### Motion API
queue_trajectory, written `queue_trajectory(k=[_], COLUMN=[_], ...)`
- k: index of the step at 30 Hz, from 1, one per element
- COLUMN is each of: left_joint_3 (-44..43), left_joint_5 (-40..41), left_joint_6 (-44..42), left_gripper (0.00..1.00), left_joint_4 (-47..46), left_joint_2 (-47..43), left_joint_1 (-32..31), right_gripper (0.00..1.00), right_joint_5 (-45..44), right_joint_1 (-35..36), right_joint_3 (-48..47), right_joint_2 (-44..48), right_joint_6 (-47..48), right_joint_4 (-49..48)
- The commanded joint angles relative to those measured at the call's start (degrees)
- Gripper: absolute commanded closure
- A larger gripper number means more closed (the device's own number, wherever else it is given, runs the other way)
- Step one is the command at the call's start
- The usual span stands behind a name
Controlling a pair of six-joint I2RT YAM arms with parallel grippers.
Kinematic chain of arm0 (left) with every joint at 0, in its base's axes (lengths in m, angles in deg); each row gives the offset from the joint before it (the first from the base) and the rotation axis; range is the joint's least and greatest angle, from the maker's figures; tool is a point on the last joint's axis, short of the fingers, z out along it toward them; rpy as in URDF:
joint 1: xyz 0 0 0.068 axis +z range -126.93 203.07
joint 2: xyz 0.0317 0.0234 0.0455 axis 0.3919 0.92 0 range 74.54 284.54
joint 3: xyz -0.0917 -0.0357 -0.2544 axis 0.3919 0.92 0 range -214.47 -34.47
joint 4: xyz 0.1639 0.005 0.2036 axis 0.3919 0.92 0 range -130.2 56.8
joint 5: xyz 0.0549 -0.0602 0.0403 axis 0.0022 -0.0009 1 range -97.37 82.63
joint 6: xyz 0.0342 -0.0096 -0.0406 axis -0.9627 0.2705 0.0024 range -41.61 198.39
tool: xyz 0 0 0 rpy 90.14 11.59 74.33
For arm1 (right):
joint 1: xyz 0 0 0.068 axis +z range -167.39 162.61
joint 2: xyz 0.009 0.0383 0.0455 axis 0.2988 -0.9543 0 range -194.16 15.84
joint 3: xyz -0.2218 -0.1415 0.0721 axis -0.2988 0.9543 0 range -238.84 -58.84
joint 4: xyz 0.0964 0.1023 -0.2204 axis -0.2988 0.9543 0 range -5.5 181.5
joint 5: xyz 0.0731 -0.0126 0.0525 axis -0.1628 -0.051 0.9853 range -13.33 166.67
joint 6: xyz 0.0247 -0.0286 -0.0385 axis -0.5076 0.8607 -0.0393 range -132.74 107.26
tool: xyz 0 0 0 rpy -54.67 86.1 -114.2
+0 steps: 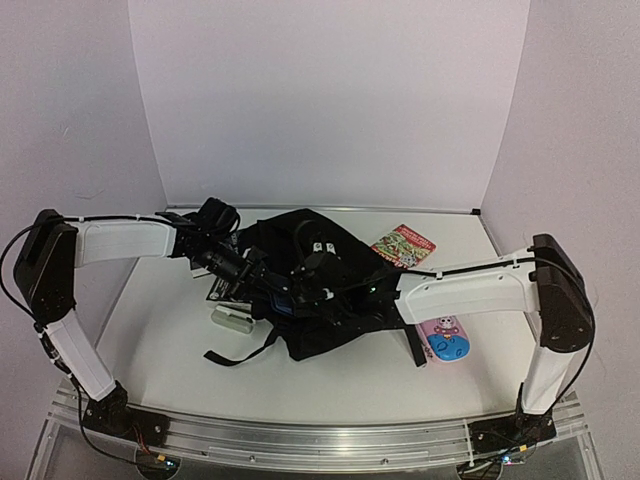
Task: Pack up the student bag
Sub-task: Place the stationery in the student bag.
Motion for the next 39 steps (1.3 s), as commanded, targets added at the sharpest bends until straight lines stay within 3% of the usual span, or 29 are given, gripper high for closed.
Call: queue_trajectory(k=[1, 13, 24, 28, 30, 35, 39], left_joint_3=[1.2, 6.2, 3.9, 3.2, 2.1, -0.1, 0.2], left_joint_5=[7.4, 12.0, 12.8, 14.7, 17.2, 21.9, 23.0], left_joint_6=[3.2, 10.3, 10.0, 6.8, 3.4, -1.6, -2.5], left_gripper=[1.00, 1.00, 1.00, 0.98, 0.91, 0.58, 0.47], left_joint_4=[-11.6, -24.5, -23.6, -18.3, -13.3, -5.1, -2.9], left_joint_2=[-3.5, -6.2, -2.3, -3.5, -5.0, -8.4, -9.7], left_joint_1=[0.0, -0.1, -5.6, -6.0, -6.0, -5.9, -5.9], right_gripper=[1.00, 1.00, 1.00, 1.00, 1.00, 1.00, 1.00], right_joint_5=[2.5, 4.1, 0.8, -0.5, -0.7, -0.7, -0.6], right_joint_1=[1.5, 2.1, 2.1, 2.1, 2.1, 2.1, 2.1], right_joint_3=[1.3, 3.0, -0.4, -0.1, 0.2, 1.6, 2.0], right_joint_2=[6.1, 7.9, 4.7, 4.8, 5.0, 5.9, 6.5], right_joint_6=[-3.3, -6.8, -10.7, -12.5, -12.9, -13.5, -13.5], right_joint_4=[-7.4, -7.0, -5.3, -4.8, -4.8, -3.1, -2.7])
